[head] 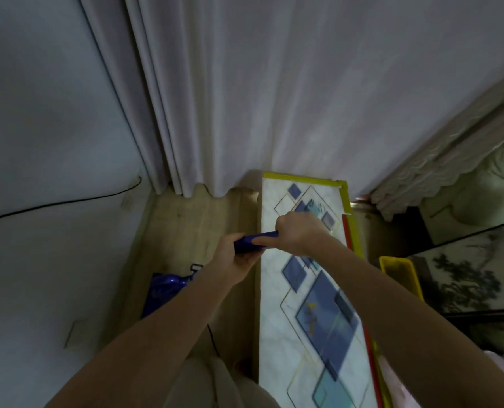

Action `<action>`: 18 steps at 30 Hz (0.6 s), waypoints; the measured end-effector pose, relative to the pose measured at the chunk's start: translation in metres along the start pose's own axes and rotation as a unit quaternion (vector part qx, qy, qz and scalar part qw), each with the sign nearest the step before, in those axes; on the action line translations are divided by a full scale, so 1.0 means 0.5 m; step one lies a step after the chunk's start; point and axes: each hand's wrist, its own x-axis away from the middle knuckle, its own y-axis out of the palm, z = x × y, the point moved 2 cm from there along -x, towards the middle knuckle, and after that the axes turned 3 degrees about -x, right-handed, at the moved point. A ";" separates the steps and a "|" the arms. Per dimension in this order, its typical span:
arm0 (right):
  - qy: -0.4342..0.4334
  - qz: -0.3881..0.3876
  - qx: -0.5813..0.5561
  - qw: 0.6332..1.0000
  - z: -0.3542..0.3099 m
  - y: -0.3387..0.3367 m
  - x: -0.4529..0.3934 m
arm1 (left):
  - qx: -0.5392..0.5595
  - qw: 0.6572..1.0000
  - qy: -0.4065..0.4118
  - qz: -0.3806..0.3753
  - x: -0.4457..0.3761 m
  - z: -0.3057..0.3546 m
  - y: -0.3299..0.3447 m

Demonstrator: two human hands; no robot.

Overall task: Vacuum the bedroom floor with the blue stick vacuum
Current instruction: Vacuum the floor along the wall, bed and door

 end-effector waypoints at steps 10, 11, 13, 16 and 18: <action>0.077 0.003 0.000 0.997 0.101 0.005 0.084 | -0.071 0.995 -0.061 -0.040 0.002 -0.081 0.088; 0.082 0.005 -0.009 0.997 0.102 0.009 0.087 | -0.076 0.994 -0.063 -0.039 0.001 -0.084 0.089; 0.090 0.003 -0.024 0.996 0.101 0.013 0.090 | -0.080 0.994 -0.063 -0.034 -0.001 -0.085 0.087; 0.079 0.004 -0.028 0.997 0.089 0.015 0.077 | -0.077 0.995 -0.051 -0.022 -0.007 -0.075 0.081; 0.063 0.007 -0.032 0.997 0.076 0.016 0.059 | -0.068 0.997 -0.036 -0.018 -0.010 -0.062 0.072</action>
